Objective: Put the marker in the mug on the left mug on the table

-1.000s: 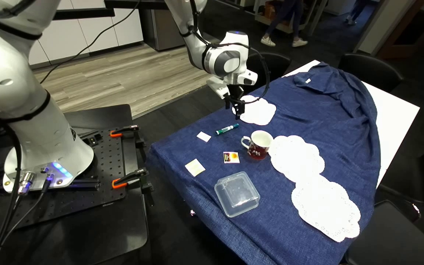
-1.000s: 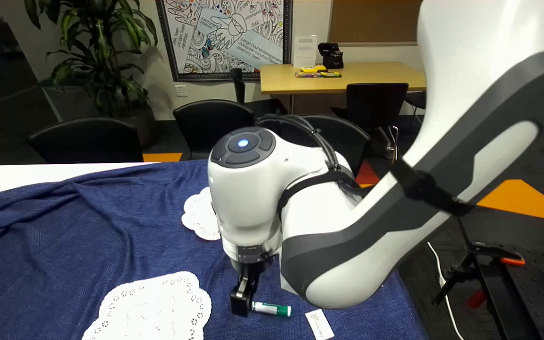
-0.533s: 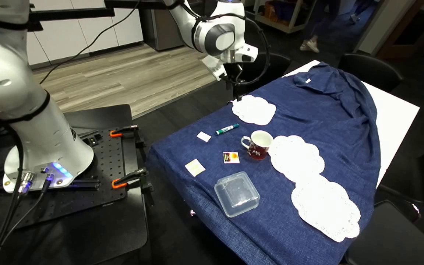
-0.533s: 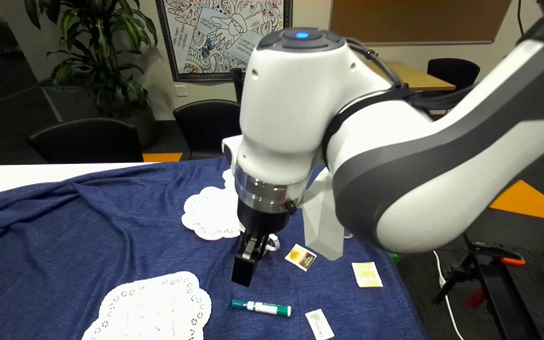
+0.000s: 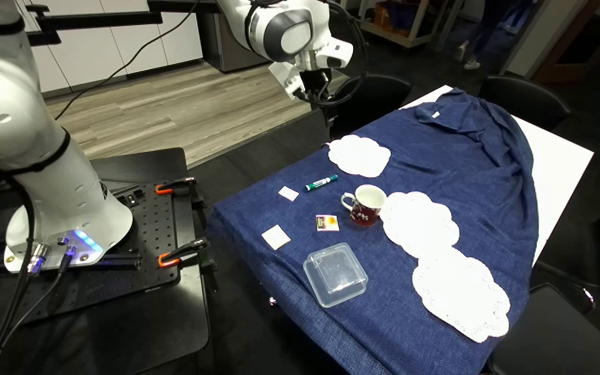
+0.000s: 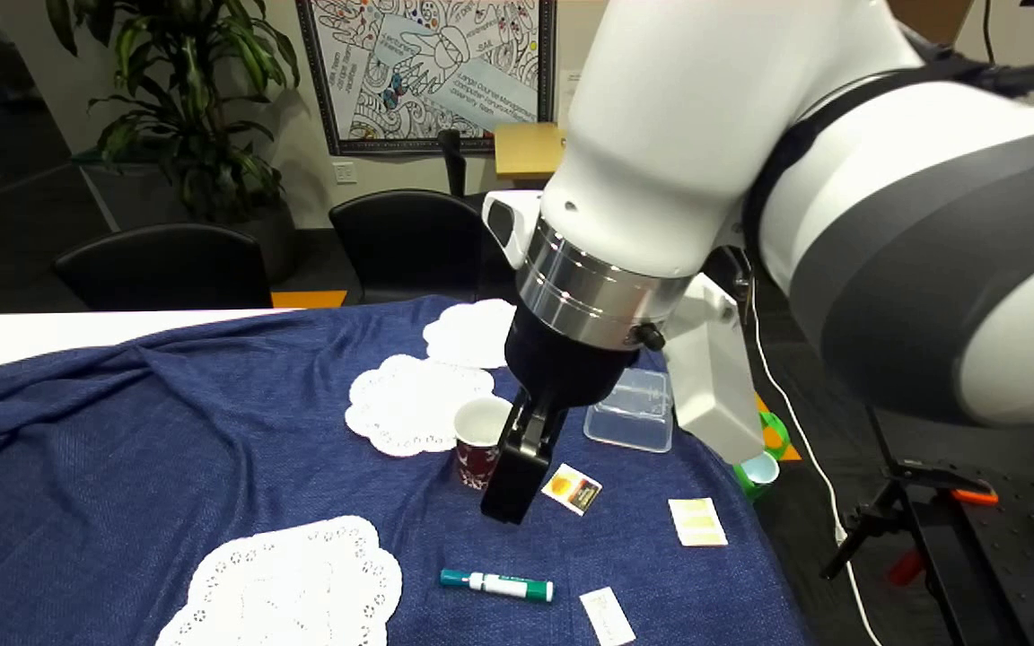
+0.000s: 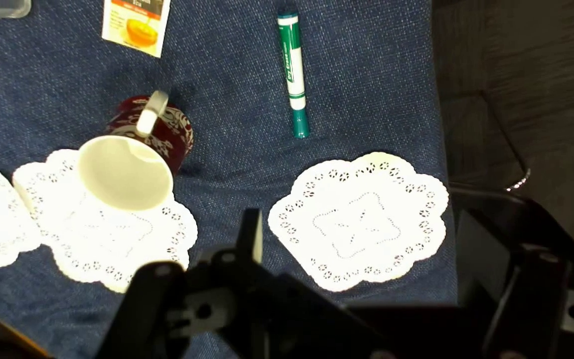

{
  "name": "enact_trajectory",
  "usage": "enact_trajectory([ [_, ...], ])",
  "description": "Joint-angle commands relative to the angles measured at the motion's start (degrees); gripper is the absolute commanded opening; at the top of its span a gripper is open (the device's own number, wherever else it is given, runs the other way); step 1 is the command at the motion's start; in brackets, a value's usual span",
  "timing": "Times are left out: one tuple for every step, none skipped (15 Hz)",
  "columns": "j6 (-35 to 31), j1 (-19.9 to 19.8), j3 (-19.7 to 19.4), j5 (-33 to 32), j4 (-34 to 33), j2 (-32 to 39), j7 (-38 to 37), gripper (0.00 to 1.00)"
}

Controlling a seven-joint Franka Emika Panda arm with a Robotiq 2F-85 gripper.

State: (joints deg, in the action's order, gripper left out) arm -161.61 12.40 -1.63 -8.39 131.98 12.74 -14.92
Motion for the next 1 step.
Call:
enact_trajectory([
  [0.09, -0.88, 0.82, -0.18, 0.1, -0.16, -0.02, 1.0],
])
